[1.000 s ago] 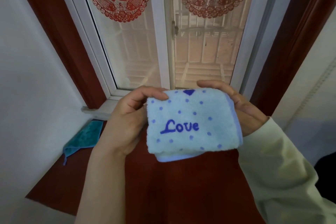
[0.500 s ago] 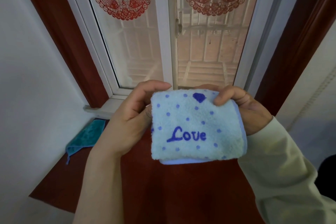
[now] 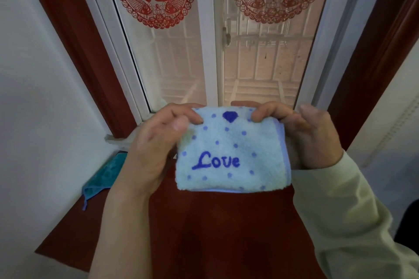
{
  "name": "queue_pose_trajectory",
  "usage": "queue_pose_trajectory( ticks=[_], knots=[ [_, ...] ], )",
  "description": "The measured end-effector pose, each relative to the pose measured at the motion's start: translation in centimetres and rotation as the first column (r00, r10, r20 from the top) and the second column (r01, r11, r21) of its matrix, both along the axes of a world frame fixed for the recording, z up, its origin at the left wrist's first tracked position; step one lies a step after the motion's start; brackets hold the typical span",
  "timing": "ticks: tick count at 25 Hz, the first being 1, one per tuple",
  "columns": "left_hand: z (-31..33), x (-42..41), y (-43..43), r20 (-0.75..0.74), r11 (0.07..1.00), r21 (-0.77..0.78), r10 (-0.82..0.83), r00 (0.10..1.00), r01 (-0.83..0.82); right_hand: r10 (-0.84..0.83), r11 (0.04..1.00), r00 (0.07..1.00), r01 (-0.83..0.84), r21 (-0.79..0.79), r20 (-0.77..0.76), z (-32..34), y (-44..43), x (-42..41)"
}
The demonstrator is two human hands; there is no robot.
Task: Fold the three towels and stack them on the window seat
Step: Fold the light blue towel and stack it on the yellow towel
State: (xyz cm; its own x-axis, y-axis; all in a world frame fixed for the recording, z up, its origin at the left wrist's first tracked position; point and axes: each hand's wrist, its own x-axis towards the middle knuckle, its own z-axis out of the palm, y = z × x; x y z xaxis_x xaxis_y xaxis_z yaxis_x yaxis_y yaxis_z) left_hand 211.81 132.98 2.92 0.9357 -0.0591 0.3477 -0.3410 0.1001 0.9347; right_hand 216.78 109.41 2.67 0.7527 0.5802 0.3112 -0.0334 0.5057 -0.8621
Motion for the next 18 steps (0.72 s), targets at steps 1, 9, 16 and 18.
queue_pose_trajectory(
  ticks=[1,9,16,18],
  knots=[
    [-0.1,0.1,0.3,0.021,0.999,0.051,0.009,1.000,-0.010,-0.059,0.997,0.997,0.061,-0.042,0.042,-0.1,0.4,0.1],
    [-1.2,0.5,3.6,-0.070,0.999,-0.052,0.010,0.997,-0.013,-0.199,0.979,0.951,0.205,-0.003,0.236,0.0,4.6,1.3],
    [-1.1,-1.0,5.7,-0.130,0.986,-0.022,0.159,0.979,-0.164,-0.050,0.994,0.983,0.066,-0.085,0.175,-0.5,8.1,2.5],
    [-0.8,-1.3,5.4,-0.125,0.974,-0.026,0.218,0.968,-0.223,-0.024,0.985,0.992,0.044,-0.165,0.121,-0.9,8.5,2.6]
  ],
)
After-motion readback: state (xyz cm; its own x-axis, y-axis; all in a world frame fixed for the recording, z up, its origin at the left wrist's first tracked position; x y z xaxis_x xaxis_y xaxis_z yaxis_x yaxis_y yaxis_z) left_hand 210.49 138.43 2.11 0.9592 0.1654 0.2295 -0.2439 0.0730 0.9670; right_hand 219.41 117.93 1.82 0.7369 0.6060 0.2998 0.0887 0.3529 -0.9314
